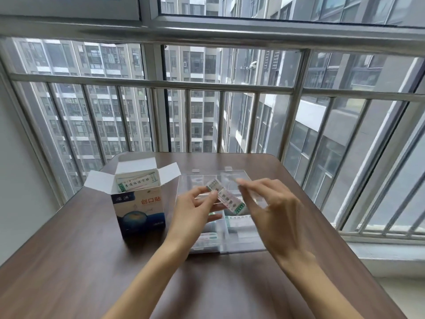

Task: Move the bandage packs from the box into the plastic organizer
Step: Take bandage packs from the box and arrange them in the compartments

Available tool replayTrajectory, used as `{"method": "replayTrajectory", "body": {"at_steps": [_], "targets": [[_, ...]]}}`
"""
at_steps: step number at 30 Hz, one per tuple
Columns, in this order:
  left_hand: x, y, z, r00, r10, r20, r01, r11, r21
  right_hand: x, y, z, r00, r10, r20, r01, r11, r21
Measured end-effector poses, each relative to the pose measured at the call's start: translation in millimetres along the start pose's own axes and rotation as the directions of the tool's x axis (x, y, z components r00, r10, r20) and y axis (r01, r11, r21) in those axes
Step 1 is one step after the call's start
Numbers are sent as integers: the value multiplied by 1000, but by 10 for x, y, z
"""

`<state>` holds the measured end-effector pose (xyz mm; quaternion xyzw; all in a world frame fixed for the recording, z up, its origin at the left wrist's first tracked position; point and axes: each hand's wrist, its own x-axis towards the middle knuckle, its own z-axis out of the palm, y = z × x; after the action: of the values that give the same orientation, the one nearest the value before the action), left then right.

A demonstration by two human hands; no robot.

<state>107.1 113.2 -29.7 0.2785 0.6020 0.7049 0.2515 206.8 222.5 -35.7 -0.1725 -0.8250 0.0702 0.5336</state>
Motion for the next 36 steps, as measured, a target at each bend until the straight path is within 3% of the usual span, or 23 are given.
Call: {"method": "replayTrajectory", "body": {"at_steps": [2, 5, 9, 11, 13, 16, 18, 20, 24, 30, 36], "targets": [[-12, 15, 35, 998, -38, 48, 41, 996, -73, -27, -23, 50, 993, -118, 12, 119, 990, -79], [-30, 54, 41, 993, -96, 72, 109, 972, -210, -38, 1, 94, 989, -138, 51, 142, 985, -98], [-47, -7, 33, 998, 17, 59, -8, 988, -154, -64, -17, 79, 982, -106, 159, 104, 994, 24], [-42, -40, 36, 998, 49, 29, -45, 990, -132, -63, -57, 55, 964, -52, 260, 17, 990, 137], [-29, -56, 37, 995, 97, 11, -96, 993, -72, -51, -102, 35, 938, 96, 334, -197, 938, 285], [-32, -60, 46, 987, 159, 0, -159, 987, -32, -28, -135, 35, 828, 353, 434, -526, 759, 385], [-32, -61, 32, 979, 202, -17, -201, 979, 17, -4, -139, 20, 744, 384, 547, -651, 601, 464], [-8, -77, -4, 966, 257, -38, -251, 962, 109, 21, -159, -29, 720, 354, 597, -681, 523, 512], [56, -125, -73, 923, 370, -109, -332, 906, 263, 53, -150, -93, 676, 297, 674, -718, 469, 514], [59, -183, -8, 916, 387, -106, -357, 907, 222, 42, -152, -105, 652, 274, 707, -740, 430, 517], [110, -115, 127, 888, 457, -54, -407, 835, 370, 72, -114, -55, 597, 325, 733, -797, 341, 498]]}}
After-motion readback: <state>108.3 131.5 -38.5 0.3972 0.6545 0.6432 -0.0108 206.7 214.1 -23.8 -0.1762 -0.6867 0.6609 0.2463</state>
